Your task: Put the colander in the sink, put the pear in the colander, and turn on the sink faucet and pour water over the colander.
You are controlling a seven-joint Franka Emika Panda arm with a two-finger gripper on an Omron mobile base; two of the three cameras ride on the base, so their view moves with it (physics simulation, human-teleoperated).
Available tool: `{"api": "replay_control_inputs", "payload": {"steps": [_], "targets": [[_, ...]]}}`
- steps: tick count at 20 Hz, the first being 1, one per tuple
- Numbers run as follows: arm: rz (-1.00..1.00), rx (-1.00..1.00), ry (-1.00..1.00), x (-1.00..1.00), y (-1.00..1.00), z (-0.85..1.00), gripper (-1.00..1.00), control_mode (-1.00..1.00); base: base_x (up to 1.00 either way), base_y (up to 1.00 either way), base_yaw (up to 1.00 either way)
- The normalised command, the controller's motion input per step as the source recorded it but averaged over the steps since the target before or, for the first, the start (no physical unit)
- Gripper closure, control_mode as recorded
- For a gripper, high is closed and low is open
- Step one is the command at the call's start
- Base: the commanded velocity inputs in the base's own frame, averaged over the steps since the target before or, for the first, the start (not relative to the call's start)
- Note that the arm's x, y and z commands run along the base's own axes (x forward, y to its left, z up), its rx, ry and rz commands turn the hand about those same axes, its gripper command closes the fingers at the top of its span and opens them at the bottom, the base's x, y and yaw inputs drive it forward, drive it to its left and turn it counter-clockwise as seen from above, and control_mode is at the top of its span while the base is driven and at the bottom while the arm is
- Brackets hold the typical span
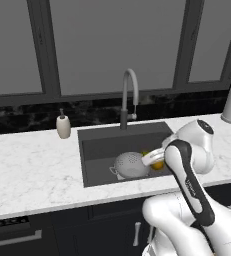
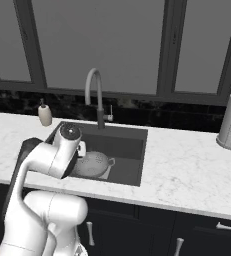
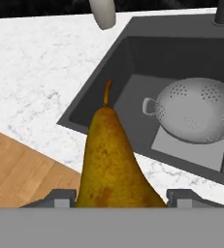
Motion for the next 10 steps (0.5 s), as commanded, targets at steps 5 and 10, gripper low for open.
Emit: {"api": "replay_control_inputs", "payload": {"steps": [5, 10], "targets": [[-0.03, 0.16, 0.10, 0.28, -0.80, 0.21, 1.00, -1.00, 0.00, 0.00, 0.00], [-0.01, 0.22, 0.24, 0.40, -0.69, 0.12, 1.00, -1.00, 0.00, 0.00, 0.00]]}}
